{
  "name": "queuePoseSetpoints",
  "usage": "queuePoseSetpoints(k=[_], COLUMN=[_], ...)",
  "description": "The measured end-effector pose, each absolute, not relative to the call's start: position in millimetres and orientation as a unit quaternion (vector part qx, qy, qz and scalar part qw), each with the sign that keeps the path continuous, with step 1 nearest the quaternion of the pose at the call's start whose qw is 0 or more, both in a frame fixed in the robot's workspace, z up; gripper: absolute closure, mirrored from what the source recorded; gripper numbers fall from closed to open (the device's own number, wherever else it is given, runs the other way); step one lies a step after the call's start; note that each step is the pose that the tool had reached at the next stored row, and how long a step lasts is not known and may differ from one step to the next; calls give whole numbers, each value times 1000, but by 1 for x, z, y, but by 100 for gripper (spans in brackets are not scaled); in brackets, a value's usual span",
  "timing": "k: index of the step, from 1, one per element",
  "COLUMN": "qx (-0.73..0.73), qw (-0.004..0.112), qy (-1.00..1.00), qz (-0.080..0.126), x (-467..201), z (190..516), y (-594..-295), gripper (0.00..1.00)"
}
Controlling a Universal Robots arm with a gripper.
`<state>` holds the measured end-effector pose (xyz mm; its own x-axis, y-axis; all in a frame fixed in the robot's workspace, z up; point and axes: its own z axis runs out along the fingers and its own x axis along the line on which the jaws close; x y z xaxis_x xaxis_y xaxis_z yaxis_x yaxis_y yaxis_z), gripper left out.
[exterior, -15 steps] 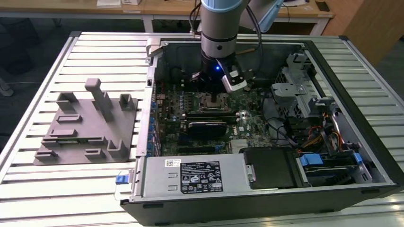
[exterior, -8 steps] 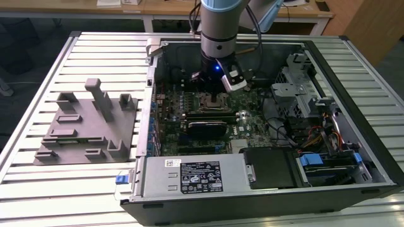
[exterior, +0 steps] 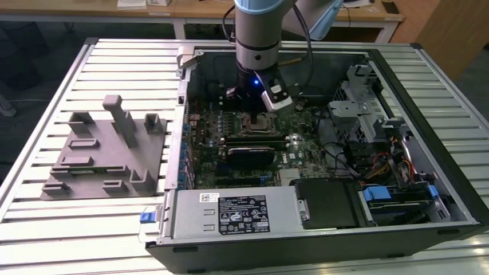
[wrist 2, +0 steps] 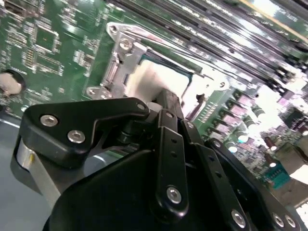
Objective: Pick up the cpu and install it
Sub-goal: 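Close the cpu cover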
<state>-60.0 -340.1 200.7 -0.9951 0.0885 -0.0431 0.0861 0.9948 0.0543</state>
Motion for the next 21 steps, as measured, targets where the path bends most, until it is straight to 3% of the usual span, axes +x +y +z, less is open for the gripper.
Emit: queuePoseSetpoints(k=[21], qx=[6], qw=[25], qy=[999], qz=[27], x=[-74], z=[201], y=[-340], gripper=[89])
